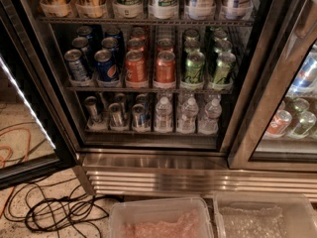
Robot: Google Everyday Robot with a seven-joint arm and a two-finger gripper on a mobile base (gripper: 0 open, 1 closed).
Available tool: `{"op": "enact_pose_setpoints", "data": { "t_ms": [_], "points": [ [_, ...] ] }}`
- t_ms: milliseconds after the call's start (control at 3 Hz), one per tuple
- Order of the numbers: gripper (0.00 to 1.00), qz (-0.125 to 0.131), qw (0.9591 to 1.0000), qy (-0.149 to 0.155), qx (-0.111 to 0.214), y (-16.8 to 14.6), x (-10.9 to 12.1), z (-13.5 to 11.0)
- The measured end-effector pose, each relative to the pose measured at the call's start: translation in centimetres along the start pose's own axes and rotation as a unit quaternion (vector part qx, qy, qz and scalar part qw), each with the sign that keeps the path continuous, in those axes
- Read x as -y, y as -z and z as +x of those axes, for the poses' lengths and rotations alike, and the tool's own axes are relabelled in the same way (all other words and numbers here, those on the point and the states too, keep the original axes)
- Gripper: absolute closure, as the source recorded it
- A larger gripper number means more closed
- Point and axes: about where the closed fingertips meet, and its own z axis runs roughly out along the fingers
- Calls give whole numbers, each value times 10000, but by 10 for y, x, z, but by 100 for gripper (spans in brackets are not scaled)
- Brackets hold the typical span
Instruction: Pick blue plastic bottle from top shelf of fridge
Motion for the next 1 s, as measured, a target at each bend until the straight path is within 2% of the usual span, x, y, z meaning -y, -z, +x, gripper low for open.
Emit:
{"op": "enact_pose_setpoints", "data": {
  "t_ms": [333, 667, 1000],
  "points": [
    [100, -69, 10000, 44, 7, 2, 0, -1],
    [100, -97, 9999, 27, -3, 9, 8, -3],
    [100, -98, 9999, 27, -3, 9, 8, -3]
  ]
}}
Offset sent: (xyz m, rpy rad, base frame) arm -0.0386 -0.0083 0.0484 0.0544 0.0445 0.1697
